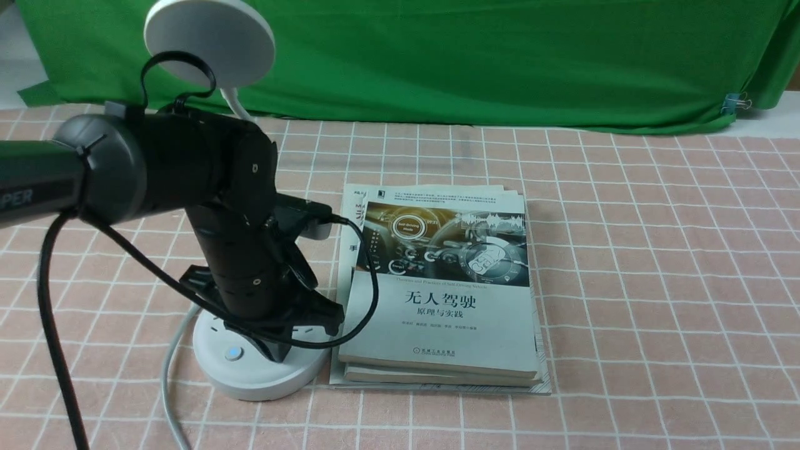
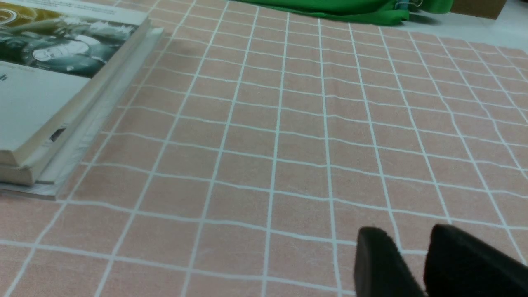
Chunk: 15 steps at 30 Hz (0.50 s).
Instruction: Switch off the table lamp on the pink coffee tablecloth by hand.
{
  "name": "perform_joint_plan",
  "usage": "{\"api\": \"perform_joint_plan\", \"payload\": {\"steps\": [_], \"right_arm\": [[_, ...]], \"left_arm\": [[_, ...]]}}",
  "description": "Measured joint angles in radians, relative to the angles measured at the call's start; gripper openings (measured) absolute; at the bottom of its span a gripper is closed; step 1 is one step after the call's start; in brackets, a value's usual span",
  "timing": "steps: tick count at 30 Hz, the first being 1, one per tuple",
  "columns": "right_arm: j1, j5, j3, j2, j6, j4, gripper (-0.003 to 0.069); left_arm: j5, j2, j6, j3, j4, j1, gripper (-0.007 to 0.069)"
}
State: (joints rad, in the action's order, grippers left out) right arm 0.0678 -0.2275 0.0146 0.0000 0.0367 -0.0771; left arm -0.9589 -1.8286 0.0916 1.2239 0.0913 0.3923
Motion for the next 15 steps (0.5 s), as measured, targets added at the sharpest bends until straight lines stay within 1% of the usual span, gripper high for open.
{"api": "perform_joint_plan", "payload": {"steps": [6,12,15], "right_arm": [[0.0,0.0,0.0,0.0,0.0,0.0,0.0242],[0.0,0.0,0.0,0.0,0.0,0.0,0.0242],[0.0,0.0,0.0,0.0,0.0,0.0,0.0242]], "left_arm": [[-0.01,0.035,-0.002,-0.005,-0.002,0.0,-0.0003],[-0.048,0.192,-0.007,-0.015,0.014,0.0,-0.0003],[-0.036,0.313,-0.022,-0.088,0.041,0.0,-0.0003]]}}
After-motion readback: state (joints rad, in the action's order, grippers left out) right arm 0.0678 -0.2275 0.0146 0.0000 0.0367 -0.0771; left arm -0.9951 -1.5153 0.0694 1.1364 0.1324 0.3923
